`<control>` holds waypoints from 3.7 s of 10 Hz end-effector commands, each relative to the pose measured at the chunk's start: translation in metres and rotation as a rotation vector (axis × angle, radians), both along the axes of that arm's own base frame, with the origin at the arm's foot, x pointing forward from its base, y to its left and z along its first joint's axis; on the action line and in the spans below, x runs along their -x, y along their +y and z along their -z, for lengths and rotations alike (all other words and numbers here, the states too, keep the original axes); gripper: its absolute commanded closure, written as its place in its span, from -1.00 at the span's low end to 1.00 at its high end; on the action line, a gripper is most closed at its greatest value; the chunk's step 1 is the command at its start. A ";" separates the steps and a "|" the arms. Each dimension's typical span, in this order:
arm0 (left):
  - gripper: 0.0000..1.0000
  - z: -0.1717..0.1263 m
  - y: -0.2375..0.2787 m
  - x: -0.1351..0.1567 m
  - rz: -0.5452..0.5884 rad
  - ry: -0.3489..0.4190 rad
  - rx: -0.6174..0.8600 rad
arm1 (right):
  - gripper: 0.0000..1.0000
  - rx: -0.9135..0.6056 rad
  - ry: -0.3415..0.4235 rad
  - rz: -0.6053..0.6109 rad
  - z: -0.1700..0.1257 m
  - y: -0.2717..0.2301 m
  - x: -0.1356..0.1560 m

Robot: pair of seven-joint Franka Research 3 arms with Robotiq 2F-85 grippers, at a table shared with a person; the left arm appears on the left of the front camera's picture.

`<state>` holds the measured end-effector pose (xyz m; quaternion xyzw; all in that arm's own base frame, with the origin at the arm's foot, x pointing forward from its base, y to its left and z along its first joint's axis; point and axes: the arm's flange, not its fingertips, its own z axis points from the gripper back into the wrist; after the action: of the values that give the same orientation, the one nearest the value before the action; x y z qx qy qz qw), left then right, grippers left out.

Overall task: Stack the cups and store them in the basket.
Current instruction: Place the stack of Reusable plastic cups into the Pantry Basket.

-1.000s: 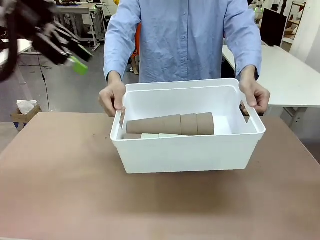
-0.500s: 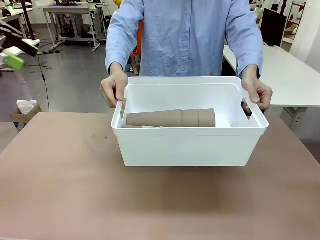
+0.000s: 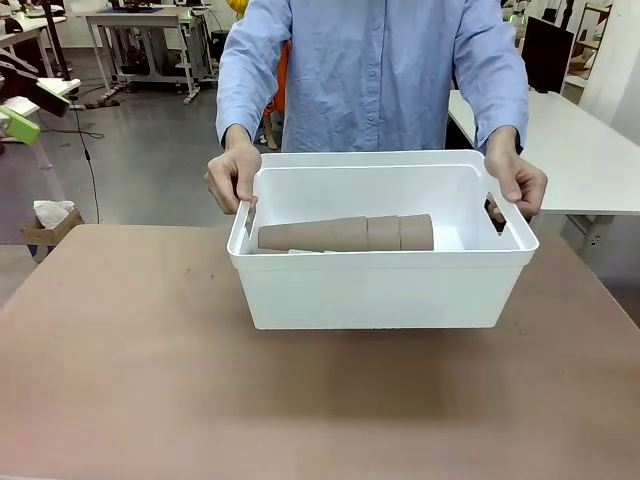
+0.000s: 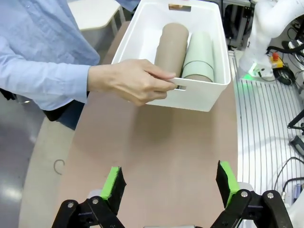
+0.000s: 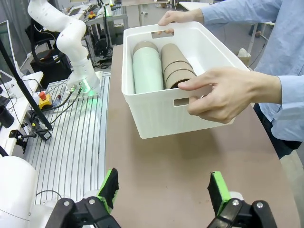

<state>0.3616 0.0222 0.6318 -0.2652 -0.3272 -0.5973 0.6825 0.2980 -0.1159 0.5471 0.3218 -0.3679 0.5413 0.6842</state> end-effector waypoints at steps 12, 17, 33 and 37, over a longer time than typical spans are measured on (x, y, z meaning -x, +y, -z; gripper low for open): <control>-1.00 -0.002 -0.002 0.001 0.000 0.006 0.015 | -1.00 -0.017 -0.025 -0.011 0.001 0.000 0.001; -1.00 -0.002 -0.002 0.001 0.000 0.006 0.015 | -1.00 -0.017 -0.025 -0.011 0.001 0.000 0.001; -1.00 -0.002 -0.002 0.001 0.000 0.006 0.015 | -1.00 -0.017 -0.025 -0.011 0.001 0.000 0.001; -1.00 -0.002 -0.002 0.001 0.000 0.006 0.015 | -1.00 -0.017 -0.025 -0.011 0.001 0.000 0.001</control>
<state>0.3612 0.0222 0.6318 -0.2662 -0.3258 -0.5976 0.6826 0.2980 -0.1159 0.5471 0.3217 -0.3680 0.5416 0.6839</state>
